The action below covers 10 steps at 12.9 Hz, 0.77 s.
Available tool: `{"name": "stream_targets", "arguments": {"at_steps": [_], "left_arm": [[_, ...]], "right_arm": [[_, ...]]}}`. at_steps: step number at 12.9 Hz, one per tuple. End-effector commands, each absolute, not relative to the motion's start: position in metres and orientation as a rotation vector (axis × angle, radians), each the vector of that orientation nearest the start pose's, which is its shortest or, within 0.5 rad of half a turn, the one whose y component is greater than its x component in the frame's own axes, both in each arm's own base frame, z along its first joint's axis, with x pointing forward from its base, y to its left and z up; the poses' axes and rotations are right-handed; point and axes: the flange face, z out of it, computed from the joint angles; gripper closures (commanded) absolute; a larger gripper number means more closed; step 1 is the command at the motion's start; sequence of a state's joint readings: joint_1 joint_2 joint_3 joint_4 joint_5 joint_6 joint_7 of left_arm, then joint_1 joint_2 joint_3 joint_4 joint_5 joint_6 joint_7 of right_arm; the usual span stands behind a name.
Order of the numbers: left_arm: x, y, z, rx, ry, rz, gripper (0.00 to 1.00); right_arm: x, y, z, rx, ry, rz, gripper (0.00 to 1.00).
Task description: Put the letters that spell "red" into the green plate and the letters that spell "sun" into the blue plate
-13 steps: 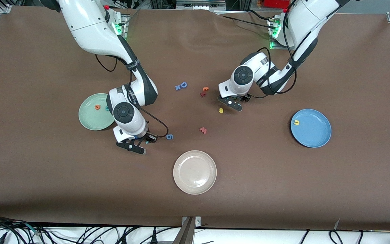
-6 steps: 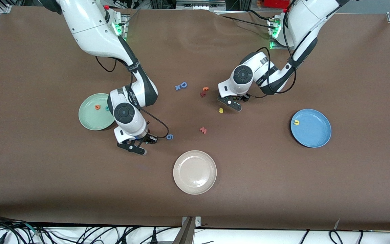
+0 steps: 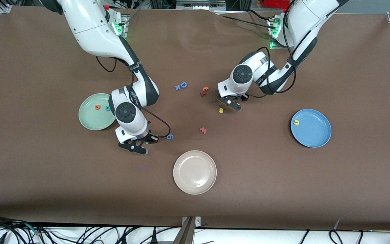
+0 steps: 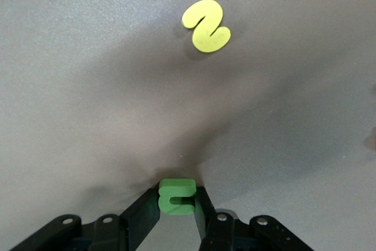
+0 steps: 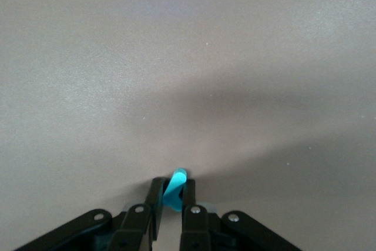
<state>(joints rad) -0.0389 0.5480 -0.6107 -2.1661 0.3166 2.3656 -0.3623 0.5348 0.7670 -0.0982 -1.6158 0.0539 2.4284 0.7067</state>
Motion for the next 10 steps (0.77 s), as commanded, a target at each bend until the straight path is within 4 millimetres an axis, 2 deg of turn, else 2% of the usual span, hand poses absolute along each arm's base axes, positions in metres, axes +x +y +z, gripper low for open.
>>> {"name": "stream_targets", "arguments": {"at_steps": [1, 2, 4, 6, 8, 10], "left_arm": [[0.427, -0.323, 0.157, -3.014, 0.772, 0.361, 0.74], [0.428, -0.323, 0.158, -3.014, 0.773, 0.359, 0.76], [0.433, -0.319, 0.161, -3.016, 0.760, 0.351, 0.76], [0.448, -0.301, 0.165, -3.032, 0.704, 0.343, 0.75], [0.457, -0.287, 0.176, -3.009, 0.708, 0.344, 0.71], [0.477, -0.250, 0.188, -2.993, 0.690, 0.361, 0.72]], "right_arm": [[0.633, 0.300, 0.192, -3.114, 0.412, -0.091, 1.00], [0.634, 0.296, 0.204, -3.127, 0.374, -0.064, 1.00], [0.639, 0.264, 0.234, -3.161, 0.270, 0.046, 1.00], [0.634, 0.234, 0.262, -3.178, 0.148, 0.150, 1.00], [0.621, 0.187, 0.283, -3.166, 0.057, 0.195, 1.00], [0.599, 0.131, 0.287, -3.143, -0.086, 0.259, 1.00]]}}
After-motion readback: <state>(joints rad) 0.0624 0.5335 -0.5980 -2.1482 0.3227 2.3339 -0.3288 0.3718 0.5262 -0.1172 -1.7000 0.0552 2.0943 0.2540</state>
